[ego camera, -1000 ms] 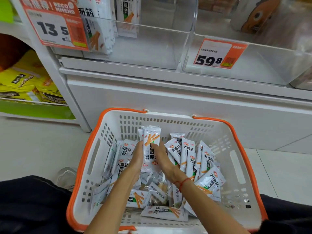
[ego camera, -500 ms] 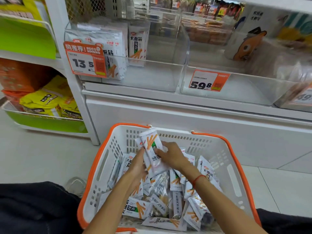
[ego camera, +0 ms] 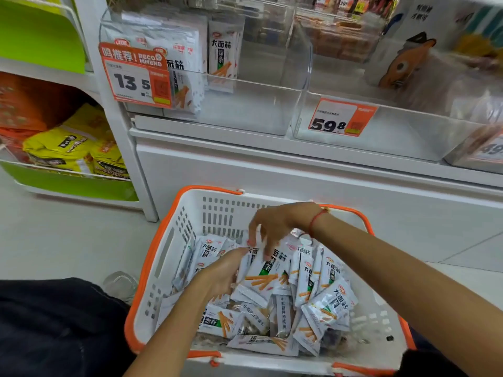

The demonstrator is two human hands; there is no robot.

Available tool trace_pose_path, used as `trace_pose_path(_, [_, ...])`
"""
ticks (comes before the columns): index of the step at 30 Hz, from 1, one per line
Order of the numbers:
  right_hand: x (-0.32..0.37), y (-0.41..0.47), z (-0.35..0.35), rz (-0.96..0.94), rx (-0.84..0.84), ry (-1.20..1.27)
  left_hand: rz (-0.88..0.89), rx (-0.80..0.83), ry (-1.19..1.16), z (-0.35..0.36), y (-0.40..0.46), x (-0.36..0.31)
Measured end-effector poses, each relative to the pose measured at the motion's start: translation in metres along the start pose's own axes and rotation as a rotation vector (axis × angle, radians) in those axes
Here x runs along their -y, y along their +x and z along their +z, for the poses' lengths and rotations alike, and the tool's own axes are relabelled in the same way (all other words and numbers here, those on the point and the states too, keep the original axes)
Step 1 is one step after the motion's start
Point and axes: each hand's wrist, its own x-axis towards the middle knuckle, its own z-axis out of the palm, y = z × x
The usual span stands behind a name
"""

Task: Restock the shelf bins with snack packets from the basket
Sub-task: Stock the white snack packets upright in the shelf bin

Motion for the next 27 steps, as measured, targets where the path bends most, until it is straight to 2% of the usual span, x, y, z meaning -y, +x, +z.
trace_pose_path(4, [-0.009, 0.027, 0.022, 0.012, -0.262, 0.038, 0.06, 0.048, -0.021, 0.006, -0.007, -0.001])
trace_pose_path(7, [-0.018, 0.036, 0.04, 0.034, -0.454, 0.092, 0.097, 0.023, -0.186, 0.003, -0.001, 0.006])
trace_pose_path(11, [-0.019, 0.042, 0.063, 0.148, -0.771, 0.368, 0.186, 0.023, -0.445, 0.006, 0.0, 0.0])
trace_pose_path(13, [-0.017, 0.043, 0.067, 0.209, -0.861, 0.531, 0.24, -0.004, -0.513, 0.007, -0.002, -0.009])
trace_pose_path(17, [-0.012, 0.043, 0.065, 0.275, -0.888, 0.797, 0.292, -0.084, -0.578, 0.012, -0.011, -0.019])
trace_pose_path(19, [-0.006, 0.037, 0.06, 0.236, -0.819, 0.964, 0.37, -0.112, -0.569, 0.015, -0.017, -0.028])
trace_pose_path(21, [-0.003, 0.028, 0.051, 0.13, -0.659, 1.101, 0.46, -0.14, -0.539, 0.015, -0.026, -0.042])
trace_pose_path(23, [0.002, 0.017, 0.037, -0.004, -0.559, 1.077, 0.539, -0.184, -0.506, 0.014, -0.034, -0.055])
trace_pose_path(27, [0.008, -0.003, 0.009, -0.203, -0.753, 0.746, 0.768, -0.252, -0.339, 0.017, -0.054, -0.081])
